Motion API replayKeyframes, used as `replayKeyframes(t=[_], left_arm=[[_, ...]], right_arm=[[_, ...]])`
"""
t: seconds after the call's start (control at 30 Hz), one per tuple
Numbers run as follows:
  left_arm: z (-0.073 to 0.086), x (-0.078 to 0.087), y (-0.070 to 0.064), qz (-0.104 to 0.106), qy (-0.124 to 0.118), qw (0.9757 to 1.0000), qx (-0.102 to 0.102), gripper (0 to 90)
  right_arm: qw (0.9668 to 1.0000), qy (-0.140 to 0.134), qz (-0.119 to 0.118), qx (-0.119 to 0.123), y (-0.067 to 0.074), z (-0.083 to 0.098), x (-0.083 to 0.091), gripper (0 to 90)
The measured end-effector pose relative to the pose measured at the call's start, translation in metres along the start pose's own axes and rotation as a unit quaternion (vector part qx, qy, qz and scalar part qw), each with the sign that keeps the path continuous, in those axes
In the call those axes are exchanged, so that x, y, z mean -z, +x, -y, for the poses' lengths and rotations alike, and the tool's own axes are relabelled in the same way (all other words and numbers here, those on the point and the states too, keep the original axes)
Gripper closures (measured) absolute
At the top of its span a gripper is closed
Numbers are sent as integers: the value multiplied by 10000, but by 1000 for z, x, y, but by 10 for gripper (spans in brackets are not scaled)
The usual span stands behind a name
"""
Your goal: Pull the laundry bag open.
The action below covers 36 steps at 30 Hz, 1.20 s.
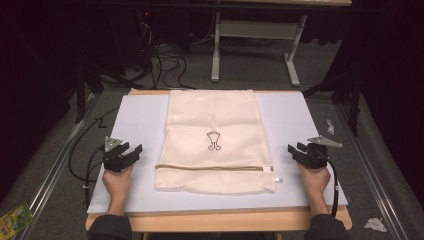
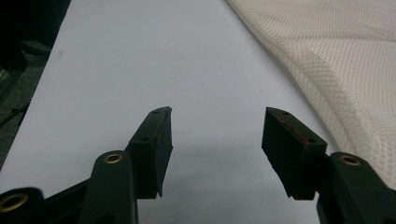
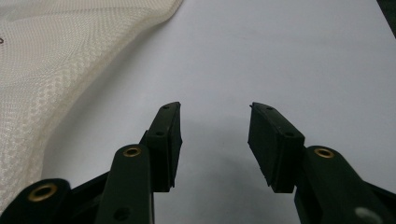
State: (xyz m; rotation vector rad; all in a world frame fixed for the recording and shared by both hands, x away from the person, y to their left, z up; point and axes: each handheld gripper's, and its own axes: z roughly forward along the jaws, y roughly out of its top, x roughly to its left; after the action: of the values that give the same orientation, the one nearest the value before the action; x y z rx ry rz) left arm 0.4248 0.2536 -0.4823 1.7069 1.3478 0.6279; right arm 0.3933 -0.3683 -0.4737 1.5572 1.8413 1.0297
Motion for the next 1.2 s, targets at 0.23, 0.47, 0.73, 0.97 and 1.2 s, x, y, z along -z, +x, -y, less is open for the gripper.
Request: replayKeyframes(t=[0.23, 0.47, 0.73, 0.97, 1.2], left_arm=[[0, 0, -1, 17, 14, 10000, -26, 427], [1, 0, -1, 14, -3, 10000, -54, 415], [2, 0, -2, -1, -10, 10000, -75, 391], [2, 0, -2, 15, 1, 10000, -83, 387], [2, 0, -2, 48, 21, 9999, -87, 383]], right_arm=[[10000, 12, 32, 6, 2, 2, -1, 543], [9992, 122, 223, 323, 9, 2, -4, 516], [9989, 19, 355, 317, 11, 4, -2, 489], [9992, -15, 316, 243, 9, 4, -2, 479], [9993, 35, 311, 180, 8, 4, -2, 468]])
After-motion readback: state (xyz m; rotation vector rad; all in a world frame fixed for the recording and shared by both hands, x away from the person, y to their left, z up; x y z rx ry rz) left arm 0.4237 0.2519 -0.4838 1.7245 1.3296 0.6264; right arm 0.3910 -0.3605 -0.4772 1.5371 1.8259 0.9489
